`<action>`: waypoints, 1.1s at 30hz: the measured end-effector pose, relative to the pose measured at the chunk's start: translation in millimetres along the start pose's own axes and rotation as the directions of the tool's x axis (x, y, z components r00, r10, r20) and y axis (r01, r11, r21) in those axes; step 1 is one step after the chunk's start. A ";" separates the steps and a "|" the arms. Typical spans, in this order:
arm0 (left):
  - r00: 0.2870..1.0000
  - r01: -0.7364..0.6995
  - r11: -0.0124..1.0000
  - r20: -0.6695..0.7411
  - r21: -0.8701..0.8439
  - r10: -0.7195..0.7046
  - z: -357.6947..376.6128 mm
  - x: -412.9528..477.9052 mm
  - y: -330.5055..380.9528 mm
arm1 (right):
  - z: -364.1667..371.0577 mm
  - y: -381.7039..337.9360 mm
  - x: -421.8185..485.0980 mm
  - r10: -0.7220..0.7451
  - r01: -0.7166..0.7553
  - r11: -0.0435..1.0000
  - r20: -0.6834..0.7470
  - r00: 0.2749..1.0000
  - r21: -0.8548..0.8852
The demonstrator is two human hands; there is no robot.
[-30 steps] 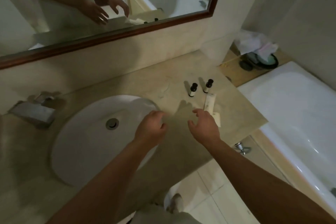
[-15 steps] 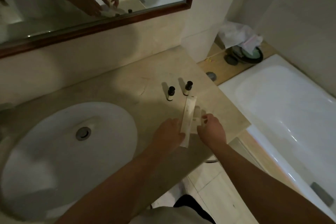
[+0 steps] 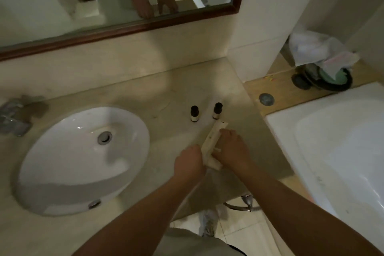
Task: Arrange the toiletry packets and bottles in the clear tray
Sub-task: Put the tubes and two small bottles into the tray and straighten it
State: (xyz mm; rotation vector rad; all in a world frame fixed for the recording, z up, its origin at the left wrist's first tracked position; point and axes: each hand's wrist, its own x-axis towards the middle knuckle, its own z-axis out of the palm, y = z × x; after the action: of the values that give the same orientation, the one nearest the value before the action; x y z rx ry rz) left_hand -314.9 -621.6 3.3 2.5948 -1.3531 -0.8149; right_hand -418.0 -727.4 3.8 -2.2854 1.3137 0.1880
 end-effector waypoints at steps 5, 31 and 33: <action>0.996 0.085 0.996 0.023 0.005 -0.086 4.2 2.3 -3.4 | 5.2 4.3 -4.8 -0.060 0.064 0.991 0.040 0.997 -0.117; 0.821 0.137 0.678 -0.299 -0.723 -0.485 -93.4 -289.7 -331.7 | 126.5 -342.0 -168.0 -0.667 0.514 0.691 0.176 0.724 0.508; 0.792 0.164 0.642 -0.288 -0.749 -0.538 -96.3 -318.9 -375.4 | 149.4 -386.7 -188.1 -0.686 0.506 0.681 0.220 0.693 0.530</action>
State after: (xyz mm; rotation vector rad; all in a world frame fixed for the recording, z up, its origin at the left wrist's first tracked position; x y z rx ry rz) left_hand -138.9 -160.4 93.6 2.2061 -0.2566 -0.4873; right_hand -173.4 -350.1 74.8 -2.0104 0.2760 0.1077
